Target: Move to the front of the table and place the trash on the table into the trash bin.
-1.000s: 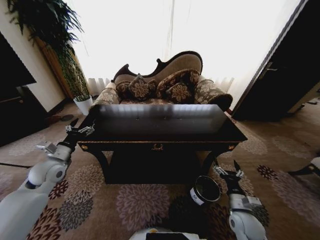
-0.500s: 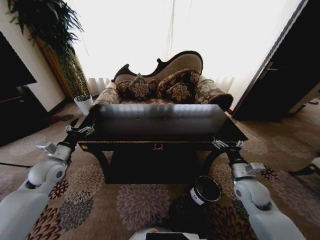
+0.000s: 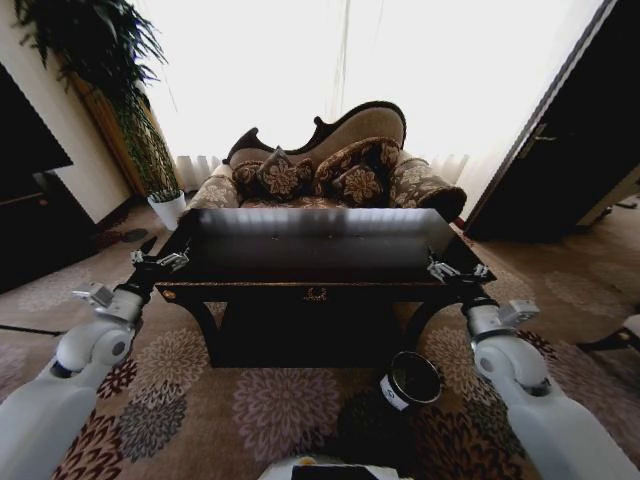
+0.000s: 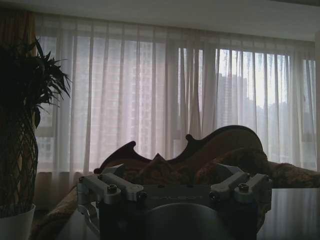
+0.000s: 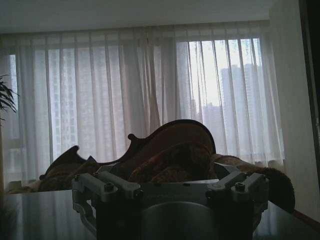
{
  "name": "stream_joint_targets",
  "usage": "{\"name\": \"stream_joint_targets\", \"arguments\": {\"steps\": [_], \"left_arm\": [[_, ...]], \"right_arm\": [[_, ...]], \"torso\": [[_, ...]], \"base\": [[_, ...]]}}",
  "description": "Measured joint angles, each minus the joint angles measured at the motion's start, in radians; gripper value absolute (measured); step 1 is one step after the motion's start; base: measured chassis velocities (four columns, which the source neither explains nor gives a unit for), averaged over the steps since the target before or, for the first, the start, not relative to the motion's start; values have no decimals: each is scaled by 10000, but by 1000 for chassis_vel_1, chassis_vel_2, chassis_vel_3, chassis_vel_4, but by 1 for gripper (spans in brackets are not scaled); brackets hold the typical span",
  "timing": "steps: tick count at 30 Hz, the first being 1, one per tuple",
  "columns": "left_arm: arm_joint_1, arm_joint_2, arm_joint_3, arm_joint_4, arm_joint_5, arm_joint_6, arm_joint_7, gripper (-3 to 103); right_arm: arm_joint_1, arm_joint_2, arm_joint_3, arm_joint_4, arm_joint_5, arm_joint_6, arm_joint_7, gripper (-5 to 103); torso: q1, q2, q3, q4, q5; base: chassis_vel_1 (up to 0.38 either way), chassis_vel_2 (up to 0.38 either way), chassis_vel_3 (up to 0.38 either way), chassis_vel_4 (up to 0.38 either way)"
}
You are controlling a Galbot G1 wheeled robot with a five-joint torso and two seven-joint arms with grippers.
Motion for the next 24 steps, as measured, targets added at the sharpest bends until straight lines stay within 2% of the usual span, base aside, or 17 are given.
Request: {"name": "stream_joint_targets", "arguments": {"steps": [24], "left_arm": [[0, 0, 0, 0, 0, 0, 0, 100]], "right_arm": [[-28, 33, 21, 0, -67, 5, -4, 100]], "torso": [[-1, 0, 0, 0, 0]], "base": [[0, 0, 0, 0]]}}
